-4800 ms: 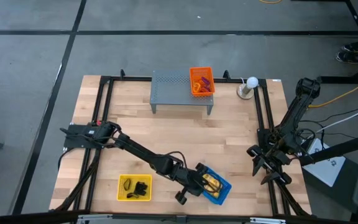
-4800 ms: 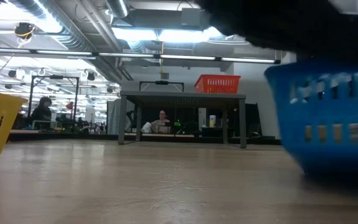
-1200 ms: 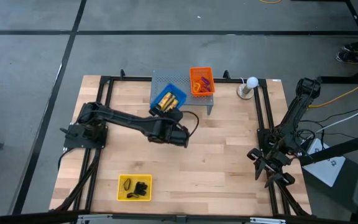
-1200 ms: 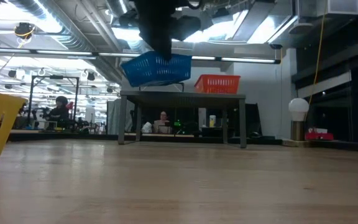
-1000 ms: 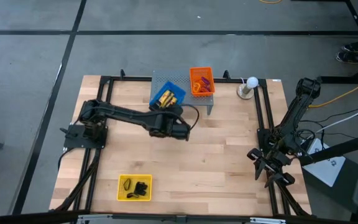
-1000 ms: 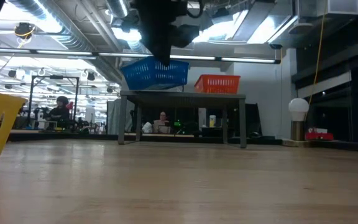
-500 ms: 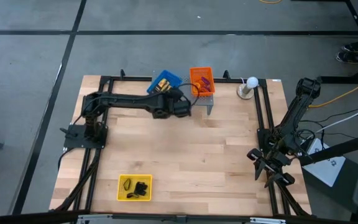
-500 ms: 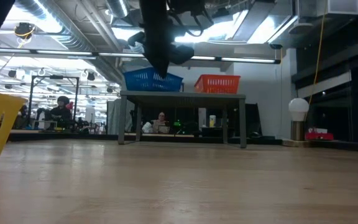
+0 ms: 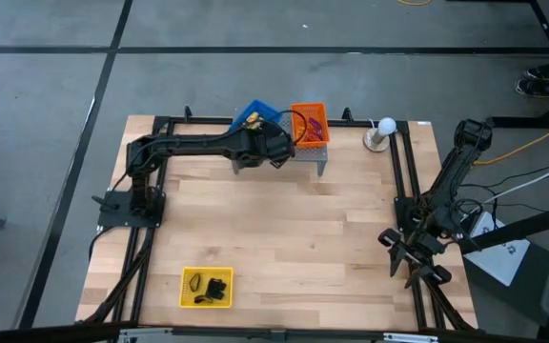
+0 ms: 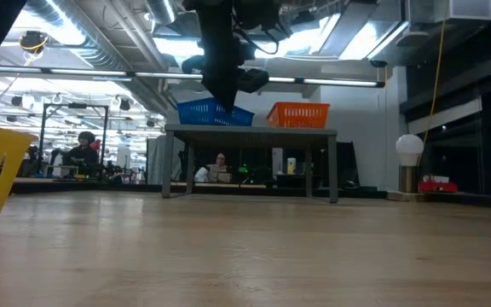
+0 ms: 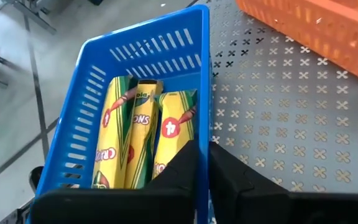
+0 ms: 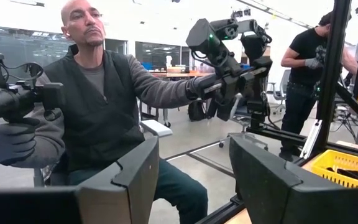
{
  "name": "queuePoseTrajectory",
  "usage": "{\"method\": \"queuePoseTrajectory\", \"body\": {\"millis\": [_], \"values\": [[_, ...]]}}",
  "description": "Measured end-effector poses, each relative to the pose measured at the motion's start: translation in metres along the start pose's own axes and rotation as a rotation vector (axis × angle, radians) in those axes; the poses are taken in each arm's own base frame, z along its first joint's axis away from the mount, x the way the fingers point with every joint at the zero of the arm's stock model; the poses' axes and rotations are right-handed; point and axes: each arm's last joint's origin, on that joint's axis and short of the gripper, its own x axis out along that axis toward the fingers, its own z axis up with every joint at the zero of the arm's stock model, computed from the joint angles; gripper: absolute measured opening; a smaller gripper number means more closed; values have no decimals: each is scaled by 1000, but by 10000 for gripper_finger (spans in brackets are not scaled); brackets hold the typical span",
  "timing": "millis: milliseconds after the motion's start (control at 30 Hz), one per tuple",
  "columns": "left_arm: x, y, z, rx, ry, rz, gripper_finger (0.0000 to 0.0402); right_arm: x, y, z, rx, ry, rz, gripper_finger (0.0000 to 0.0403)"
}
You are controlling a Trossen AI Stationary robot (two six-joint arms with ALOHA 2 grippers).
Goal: Pick & Place Office Desk Supplies
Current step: Put the blue basket onto the shelf
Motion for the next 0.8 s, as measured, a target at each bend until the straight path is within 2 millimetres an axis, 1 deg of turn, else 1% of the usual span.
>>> {"method": "queuePoseTrajectory", "body": {"millis": [300,467,533,667,800], "values": [[-8,-6,-3,35,-42,35,98,0,0,-1,0,5,0,197],[-19,-9,-5,72,-98,79,125,0,0,-1,12,6,0,197],[-26,-7,-4,73,-112,75,132,0,0,-1,29,5,0,197],[-45,-1,-2,115,-129,13,143,0,0,-1,33,5,0,197],[-67,14,-1,181,-89,-152,147,0,0,-1,33,5,-1,197]]}}
